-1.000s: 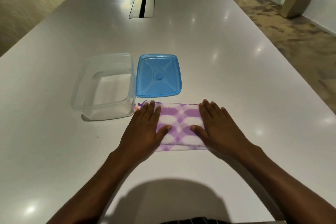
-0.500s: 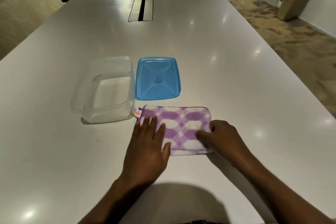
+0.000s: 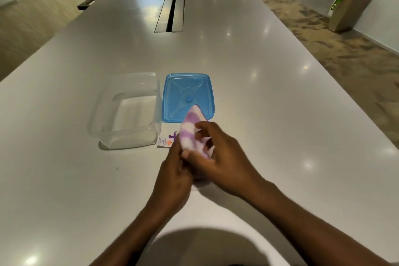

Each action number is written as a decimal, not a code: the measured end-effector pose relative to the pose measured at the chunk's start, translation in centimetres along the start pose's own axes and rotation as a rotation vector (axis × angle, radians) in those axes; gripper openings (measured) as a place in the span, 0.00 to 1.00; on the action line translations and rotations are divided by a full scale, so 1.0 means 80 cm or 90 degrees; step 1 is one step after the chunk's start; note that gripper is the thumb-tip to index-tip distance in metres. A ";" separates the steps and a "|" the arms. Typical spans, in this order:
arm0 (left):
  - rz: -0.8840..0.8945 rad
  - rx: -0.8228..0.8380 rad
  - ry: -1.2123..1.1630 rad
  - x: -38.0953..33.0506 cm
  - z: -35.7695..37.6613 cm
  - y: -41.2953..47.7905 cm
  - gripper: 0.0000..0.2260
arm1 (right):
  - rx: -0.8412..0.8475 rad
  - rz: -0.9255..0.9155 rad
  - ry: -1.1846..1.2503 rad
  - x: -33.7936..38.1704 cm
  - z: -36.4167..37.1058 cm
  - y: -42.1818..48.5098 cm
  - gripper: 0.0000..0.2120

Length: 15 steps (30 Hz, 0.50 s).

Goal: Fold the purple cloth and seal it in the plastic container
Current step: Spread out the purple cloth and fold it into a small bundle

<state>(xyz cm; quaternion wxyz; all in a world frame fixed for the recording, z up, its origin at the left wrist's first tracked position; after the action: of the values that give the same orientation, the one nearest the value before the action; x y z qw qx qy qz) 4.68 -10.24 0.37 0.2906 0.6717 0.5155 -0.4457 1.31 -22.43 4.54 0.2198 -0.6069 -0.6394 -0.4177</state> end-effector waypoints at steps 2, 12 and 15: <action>-0.053 -0.011 -0.061 0.005 -0.010 0.003 0.17 | 0.088 -0.043 -0.048 0.002 0.019 0.002 0.26; -0.100 -0.121 -0.115 0.007 -0.029 -0.012 0.18 | 0.263 -0.116 -0.248 -0.035 0.058 -0.022 0.33; 0.045 -0.115 0.041 -0.010 -0.026 -0.015 0.19 | 0.252 -0.139 -0.247 -0.036 0.058 -0.020 0.27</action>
<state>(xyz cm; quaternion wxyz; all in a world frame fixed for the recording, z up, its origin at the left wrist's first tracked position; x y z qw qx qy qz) 4.10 -8.42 2.08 0.3488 0.6745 0.5383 -0.3654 1.33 -20.31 -0.74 0.1615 -0.5485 -0.7998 -0.1827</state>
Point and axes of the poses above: each hand's wrist, its own y-axis towards the middle knuckle, its own z-axis out of the palm, x = y × z, the point moved 3 cm from there along y, towards the middle knuckle, and after that the axes turned 6 degrees about -z, right-handed, at the moved point
